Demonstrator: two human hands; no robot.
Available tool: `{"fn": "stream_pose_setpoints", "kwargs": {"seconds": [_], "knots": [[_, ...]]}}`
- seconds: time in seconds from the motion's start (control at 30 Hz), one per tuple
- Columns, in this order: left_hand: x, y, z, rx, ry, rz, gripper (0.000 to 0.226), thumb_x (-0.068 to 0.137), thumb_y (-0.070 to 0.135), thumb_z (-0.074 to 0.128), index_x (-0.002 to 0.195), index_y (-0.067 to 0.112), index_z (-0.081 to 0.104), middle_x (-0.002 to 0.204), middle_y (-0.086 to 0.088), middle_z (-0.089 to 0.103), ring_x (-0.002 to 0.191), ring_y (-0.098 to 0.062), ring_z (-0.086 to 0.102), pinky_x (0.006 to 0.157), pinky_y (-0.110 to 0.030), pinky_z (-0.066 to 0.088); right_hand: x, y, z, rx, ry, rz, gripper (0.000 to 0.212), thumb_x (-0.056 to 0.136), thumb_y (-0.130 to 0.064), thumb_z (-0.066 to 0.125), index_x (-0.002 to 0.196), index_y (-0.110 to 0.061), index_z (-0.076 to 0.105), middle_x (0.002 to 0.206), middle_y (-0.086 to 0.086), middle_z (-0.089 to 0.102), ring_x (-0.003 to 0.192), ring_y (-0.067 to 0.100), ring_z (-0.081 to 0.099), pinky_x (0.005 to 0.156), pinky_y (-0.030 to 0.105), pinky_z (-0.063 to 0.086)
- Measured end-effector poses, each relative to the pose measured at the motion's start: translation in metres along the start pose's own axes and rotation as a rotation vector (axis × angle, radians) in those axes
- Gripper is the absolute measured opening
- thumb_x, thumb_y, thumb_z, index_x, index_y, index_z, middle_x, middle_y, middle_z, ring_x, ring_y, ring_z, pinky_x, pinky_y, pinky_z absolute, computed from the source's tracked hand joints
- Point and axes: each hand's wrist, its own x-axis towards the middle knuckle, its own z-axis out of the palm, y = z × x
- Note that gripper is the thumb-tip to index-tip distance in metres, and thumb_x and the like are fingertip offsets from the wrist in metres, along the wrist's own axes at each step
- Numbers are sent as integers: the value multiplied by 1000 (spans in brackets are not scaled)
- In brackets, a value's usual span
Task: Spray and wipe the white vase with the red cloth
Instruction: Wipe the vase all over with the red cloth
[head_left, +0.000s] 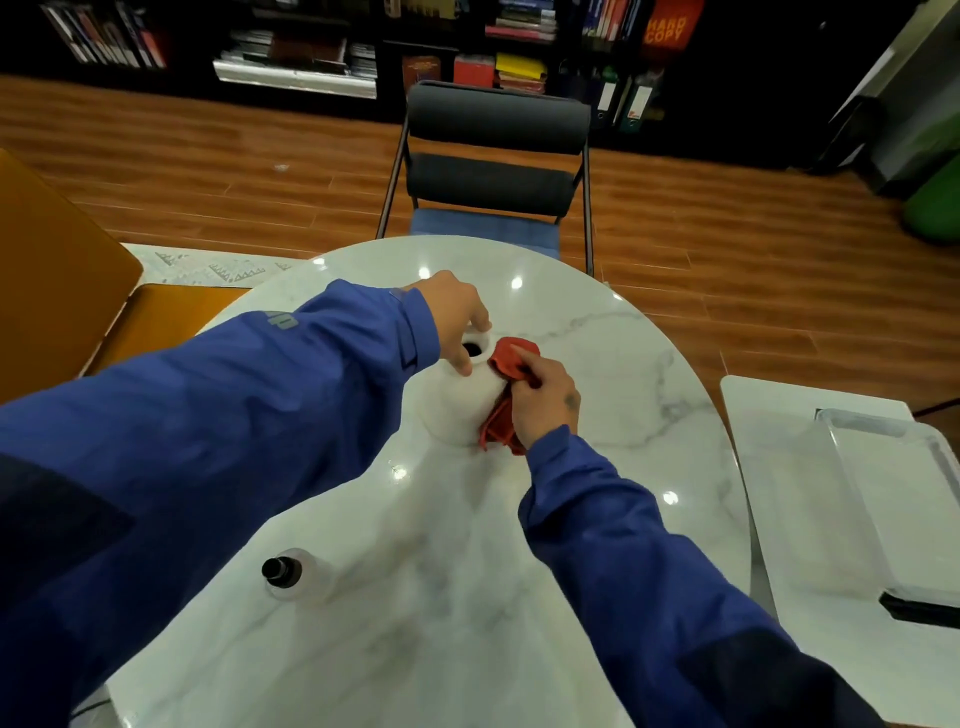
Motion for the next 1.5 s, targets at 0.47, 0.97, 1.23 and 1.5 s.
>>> {"fn": "stream_pose_setpoints", "kwargs": {"seconds": [0.47, 0.97, 1.23, 1.5], "knots": [[0, -2, 7, 3, 26, 9, 67, 79, 38, 72, 139, 20, 48, 133, -5, 57, 120, -28, 54, 100, -36, 46, -23, -10, 8, 187, 126, 19, 33, 88, -3, 55, 107, -25, 70, 107, -5, 56, 86, -4, 53, 73, -2, 34], [-10, -15, 43, -502, 273, 3, 87, 68, 38, 81, 144, 33, 37, 112, -1, 62, 102, -21, 58, 88, -25, 42, -45, -11, -26, 245, 39, -103, 45, 84, -8, 63, 91, -52, 66, 100, -13, 61, 94, -4, 58, 84, 10, 45], [-8, 0, 64, -790, 437, -146, 100, 72, 31, 79, 149, 37, 16, 94, -5, 65, 83, -21, 61, 83, -27, 47, 14, -72, -19, -572, -208, -341, 32, 93, -19, 53, 122, -29, 62, 121, 2, 45, 113, 24, 44, 97, 31, 43], [-9, 0, 69, -818, 484, -221, 88, 84, 12, 66, 150, 36, 12, 95, -14, 64, 86, -27, 63, 78, -23, 46, -7, -74, -19, -607, -292, -444, 40, 90, -8, 51, 114, -37, 65, 104, -6, 34, 101, 19, 39, 74, 18, 39]]}}
